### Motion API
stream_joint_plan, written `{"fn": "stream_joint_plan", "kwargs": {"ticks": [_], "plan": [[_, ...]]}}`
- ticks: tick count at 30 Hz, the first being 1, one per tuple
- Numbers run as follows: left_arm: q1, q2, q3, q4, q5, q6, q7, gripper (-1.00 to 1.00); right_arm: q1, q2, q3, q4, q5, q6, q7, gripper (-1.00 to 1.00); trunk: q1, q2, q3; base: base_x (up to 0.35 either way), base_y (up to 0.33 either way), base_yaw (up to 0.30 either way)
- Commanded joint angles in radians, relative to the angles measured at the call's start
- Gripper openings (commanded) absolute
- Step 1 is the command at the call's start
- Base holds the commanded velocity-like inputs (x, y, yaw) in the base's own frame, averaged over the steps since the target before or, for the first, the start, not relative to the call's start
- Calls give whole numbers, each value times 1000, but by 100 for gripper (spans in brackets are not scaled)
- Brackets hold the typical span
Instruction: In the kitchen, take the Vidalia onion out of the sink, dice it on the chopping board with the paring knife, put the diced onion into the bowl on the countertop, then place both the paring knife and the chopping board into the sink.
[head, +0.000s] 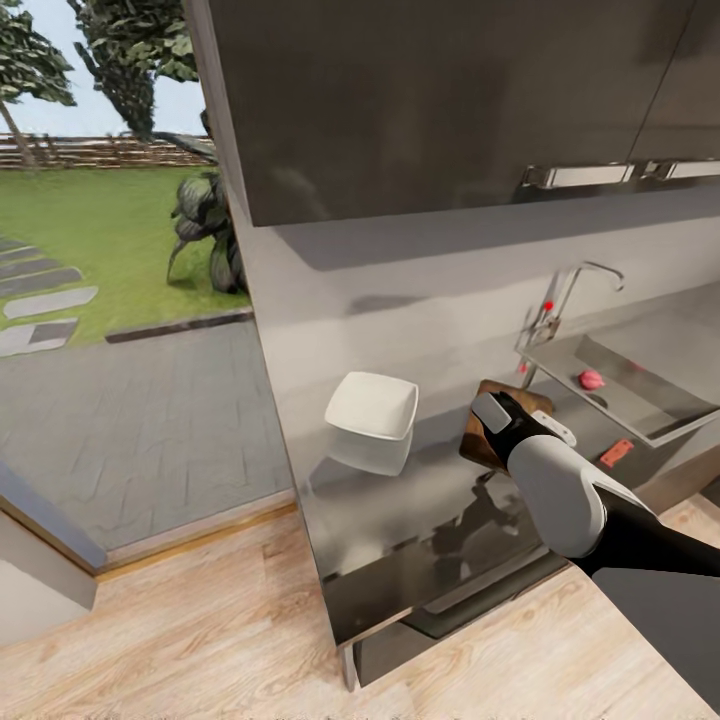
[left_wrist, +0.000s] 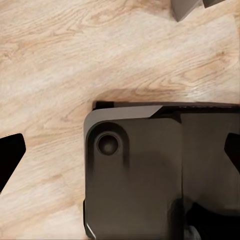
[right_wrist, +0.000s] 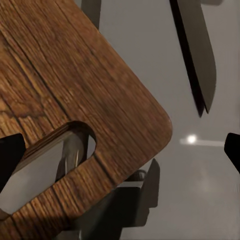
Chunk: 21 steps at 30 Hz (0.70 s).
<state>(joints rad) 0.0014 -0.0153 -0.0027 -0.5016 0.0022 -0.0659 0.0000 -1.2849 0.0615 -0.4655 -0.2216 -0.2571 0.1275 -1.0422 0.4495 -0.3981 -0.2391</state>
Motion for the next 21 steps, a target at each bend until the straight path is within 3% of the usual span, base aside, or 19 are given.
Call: {"fn": "stream_joint_plan", "kwargs": {"ticks": [1,21], "plan": [[0,0,0,2,0,-2,0,100,0,0,7,-2,-7,11,-6,100,0,-2,-3,0,0,0],[0,0,1,5,-1,-2,0,100,0,0,7,-2,-8,11,-6,100,0,-2,-35,0,0,0]]}}
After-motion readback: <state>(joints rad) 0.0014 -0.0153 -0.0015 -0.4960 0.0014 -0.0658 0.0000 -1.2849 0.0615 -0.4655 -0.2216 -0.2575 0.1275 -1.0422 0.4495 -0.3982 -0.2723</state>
